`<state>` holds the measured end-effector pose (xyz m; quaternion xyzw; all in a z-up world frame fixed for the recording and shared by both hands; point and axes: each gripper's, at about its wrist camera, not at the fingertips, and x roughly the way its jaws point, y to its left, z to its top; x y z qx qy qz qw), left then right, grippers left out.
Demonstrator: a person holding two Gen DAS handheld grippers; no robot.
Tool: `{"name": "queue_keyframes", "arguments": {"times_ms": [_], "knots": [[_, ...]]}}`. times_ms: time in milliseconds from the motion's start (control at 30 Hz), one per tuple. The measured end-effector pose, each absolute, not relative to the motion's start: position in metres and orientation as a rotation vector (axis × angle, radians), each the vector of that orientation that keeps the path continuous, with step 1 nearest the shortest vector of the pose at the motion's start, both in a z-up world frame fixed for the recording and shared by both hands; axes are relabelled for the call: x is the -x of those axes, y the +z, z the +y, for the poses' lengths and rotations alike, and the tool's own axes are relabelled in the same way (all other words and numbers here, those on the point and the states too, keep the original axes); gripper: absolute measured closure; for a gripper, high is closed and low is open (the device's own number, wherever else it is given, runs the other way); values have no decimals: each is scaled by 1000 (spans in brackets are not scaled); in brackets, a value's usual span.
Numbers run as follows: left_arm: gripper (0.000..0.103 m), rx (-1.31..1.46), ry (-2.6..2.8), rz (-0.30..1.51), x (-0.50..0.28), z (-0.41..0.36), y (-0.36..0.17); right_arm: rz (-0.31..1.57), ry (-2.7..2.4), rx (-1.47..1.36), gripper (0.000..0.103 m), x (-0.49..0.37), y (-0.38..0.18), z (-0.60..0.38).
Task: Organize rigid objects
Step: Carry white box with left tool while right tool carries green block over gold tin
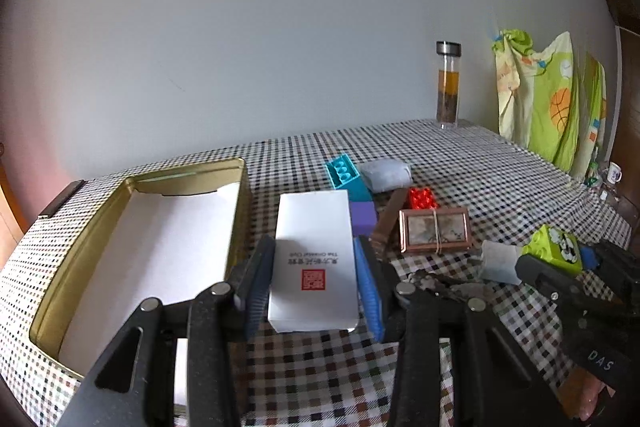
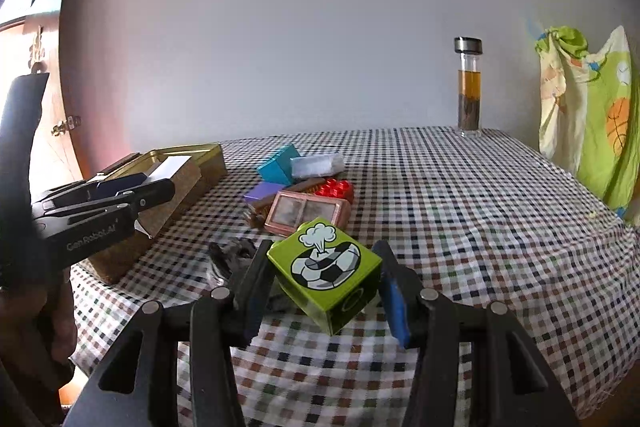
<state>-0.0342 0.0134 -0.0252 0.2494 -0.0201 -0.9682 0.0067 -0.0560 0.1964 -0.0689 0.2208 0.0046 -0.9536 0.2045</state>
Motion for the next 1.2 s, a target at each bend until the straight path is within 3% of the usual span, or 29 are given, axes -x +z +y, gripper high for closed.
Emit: {"name": "queue_keyframes", "arguments": {"times_ms": [1200], "knots": [[63,-714,-2886,132,10,-80,-16,148,-2448,-578,51,67,-46,103]]}}
